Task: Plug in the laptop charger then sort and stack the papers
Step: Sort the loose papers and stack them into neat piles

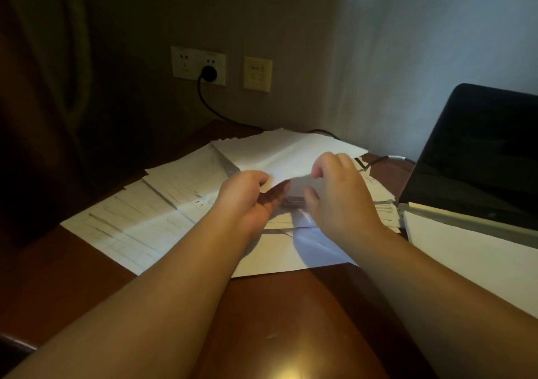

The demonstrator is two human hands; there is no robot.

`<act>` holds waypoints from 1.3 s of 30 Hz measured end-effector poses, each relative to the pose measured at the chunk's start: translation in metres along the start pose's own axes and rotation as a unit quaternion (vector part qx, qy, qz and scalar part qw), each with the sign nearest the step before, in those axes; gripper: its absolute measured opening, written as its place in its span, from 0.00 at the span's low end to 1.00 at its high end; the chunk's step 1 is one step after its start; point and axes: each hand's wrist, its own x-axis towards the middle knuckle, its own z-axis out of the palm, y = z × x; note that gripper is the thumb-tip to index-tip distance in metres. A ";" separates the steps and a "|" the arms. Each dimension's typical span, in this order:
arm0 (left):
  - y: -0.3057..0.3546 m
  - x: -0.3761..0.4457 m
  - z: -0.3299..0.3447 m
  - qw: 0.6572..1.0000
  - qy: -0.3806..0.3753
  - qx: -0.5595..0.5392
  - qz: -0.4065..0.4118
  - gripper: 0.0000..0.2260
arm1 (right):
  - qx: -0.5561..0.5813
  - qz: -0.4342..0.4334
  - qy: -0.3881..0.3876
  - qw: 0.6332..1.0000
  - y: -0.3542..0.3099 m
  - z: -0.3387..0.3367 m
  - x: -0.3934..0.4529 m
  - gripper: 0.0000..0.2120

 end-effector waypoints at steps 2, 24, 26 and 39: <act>0.001 0.003 -0.001 0.999 0.008 -0.033 0.005 0.17 | -0.011 0.018 -0.032 0.999 0.009 -0.001 0.002 0.09; -0.001 0.002 0.001 0.997 0.035 0.047 0.042 0.11 | -0.066 -0.040 -0.039 0.996 0.027 0.009 -0.007 0.08; -0.003 0.007 0.001 0.989 0.058 0.117 0.072 0.11 | -0.066 -0.041 -0.007 0.997 0.026 0.007 -0.009 0.07; -0.007 0.003 0.002 0.984 0.008 0.172 0.050 0.07 | 0.019 -0.132 0.065 0.989 0.030 0.006 -0.010 0.03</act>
